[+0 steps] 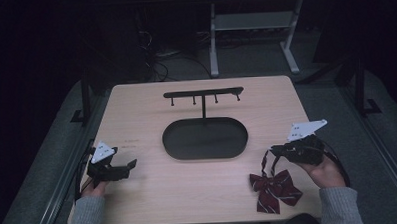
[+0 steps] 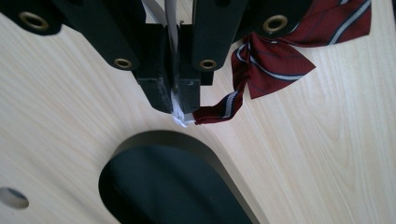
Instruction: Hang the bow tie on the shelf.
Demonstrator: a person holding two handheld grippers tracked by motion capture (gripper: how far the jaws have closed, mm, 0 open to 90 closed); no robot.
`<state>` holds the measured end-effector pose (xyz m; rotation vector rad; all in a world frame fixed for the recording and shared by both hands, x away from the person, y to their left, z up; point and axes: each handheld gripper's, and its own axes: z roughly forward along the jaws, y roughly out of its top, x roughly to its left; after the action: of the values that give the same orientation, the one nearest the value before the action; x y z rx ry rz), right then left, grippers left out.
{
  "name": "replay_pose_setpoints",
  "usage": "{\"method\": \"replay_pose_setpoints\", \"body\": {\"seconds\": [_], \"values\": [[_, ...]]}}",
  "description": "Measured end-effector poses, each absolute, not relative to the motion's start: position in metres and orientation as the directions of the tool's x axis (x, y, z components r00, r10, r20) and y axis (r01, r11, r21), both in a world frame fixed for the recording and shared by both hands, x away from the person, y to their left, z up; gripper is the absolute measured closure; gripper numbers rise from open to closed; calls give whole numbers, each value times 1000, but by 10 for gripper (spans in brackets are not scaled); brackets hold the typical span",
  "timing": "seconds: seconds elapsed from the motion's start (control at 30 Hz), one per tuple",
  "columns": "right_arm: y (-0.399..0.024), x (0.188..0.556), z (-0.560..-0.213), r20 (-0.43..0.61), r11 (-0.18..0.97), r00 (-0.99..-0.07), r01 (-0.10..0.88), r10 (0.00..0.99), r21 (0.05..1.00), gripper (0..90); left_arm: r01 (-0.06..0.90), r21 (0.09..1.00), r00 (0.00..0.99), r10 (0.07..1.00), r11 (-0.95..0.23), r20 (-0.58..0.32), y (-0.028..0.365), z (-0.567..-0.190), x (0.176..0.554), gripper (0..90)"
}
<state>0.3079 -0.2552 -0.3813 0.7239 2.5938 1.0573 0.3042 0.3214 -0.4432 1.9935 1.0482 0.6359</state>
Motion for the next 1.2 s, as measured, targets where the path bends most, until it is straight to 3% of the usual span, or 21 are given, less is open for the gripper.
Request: {"method": "replay_pose_setpoints", "body": {"seconds": [1.2], "values": [[-221,316,-315,-128,628,-876,225,466,745,849,459,811,539,840,-361,69,321,-443,305,130]]}}
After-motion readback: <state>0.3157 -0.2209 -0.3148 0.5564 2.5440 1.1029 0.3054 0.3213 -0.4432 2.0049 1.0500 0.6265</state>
